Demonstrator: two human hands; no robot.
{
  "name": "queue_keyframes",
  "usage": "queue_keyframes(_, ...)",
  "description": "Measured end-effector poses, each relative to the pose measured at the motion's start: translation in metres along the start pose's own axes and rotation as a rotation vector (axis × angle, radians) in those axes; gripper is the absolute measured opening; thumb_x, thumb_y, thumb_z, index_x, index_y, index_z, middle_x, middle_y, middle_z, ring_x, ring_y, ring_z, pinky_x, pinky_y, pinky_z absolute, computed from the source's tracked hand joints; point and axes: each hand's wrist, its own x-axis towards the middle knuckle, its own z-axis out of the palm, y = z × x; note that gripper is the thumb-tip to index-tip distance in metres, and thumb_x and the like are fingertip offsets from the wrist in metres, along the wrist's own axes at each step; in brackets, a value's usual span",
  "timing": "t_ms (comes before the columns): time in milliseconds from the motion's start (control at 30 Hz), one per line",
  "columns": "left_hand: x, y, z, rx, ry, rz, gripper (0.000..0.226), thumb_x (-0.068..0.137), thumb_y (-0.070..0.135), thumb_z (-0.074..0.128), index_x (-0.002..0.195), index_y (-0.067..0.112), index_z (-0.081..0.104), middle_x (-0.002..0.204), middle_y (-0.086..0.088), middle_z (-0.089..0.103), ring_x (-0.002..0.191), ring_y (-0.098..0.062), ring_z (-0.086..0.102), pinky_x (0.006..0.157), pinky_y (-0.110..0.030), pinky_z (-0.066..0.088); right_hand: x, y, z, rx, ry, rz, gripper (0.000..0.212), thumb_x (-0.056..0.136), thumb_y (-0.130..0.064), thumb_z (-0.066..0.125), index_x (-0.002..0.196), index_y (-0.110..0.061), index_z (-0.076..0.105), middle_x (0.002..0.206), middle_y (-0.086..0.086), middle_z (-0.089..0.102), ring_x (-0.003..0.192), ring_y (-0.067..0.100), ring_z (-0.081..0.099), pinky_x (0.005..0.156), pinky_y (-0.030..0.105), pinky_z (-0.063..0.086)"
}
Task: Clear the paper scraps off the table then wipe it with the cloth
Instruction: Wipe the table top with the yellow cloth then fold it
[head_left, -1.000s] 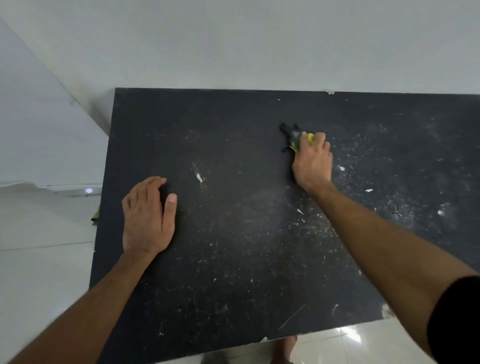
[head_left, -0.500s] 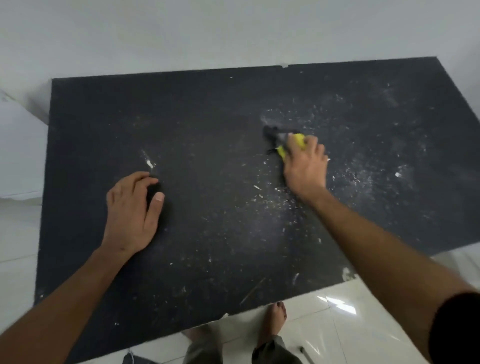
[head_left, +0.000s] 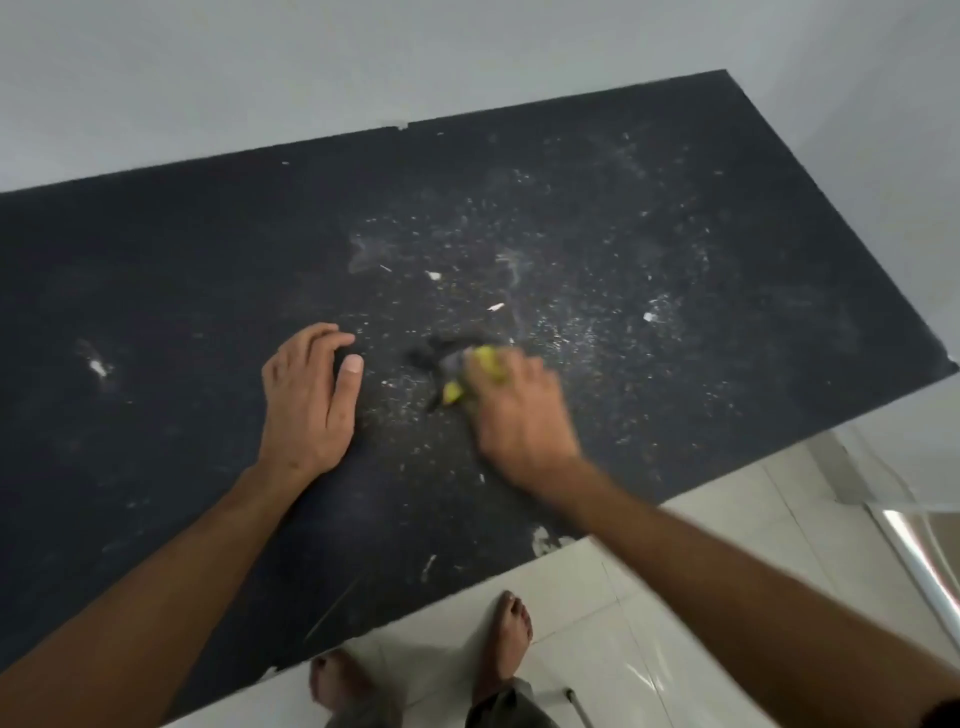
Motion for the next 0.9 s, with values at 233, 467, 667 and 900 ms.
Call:
queue_keyframes(233, 0.014, 0.073, 0.052, 0.026, -0.098, 0.067, 0.056, 0.106, 0.049, 0.023, 0.14, 0.015, 0.053, 0.151, -0.001, 0.044, 0.144, -0.02, 0.037, 0.123, -0.047, 0.02, 0.008, 0.228, -0.042, -0.077, 0.098, 0.58, 0.038, 0.102, -0.031, 0.047, 0.135, -0.012, 0.049, 0.122, 0.026, 0.047, 0.102, 0.047, 0.051, 0.084, 0.057, 0.049)
queue_keyframes(467, 0.026, 0.13, 0.094, -0.025, -0.082, 0.078, 0.055, 0.107, 0.045, 0.024, 0.136, 0.012, 0.057, 0.148, -0.003, 0.048, 0.141, -0.022, 0.042, 0.121, -0.049, 0.026, -0.079, 0.078, -0.03, 0.06, -0.115, 0.034, 0.051, 0.1, -0.046, 0.042, 0.144, -0.02, 0.047, 0.128, 0.012, 0.05, 0.101, 0.032, 0.05, 0.083, 0.044, 0.044)
queue_keyframes(667, 0.023, 0.13, 0.101, 0.167, -0.111, 0.112, 0.053, 0.107, 0.044, 0.027, 0.138, 0.011, 0.055, 0.149, -0.005, 0.045, 0.141, -0.025, 0.04, 0.123, -0.05, 0.02, -0.047, 0.284, -0.039, -0.12, 0.009, 0.495, 0.05, 0.095, -0.018, 0.05, 0.145, -0.02, 0.044, 0.131, 0.024, 0.046, 0.105, 0.046, 0.05, 0.089, 0.056, 0.046)
queue_keyframes(900, 0.023, 0.135, 0.101, 0.223, -0.129, 0.136, 0.057, 0.105, 0.045, 0.029, 0.141, 0.008, 0.053, 0.151, -0.008, 0.044, 0.143, -0.028, 0.039, 0.122, -0.049, 0.018, -0.06, 0.285, -0.063, -0.056, 0.085, 0.438, 0.048, 0.094, -0.018, 0.05, 0.141, -0.028, 0.048, 0.131, 0.016, 0.049, 0.107, 0.041, 0.05, 0.09, 0.049, 0.045)
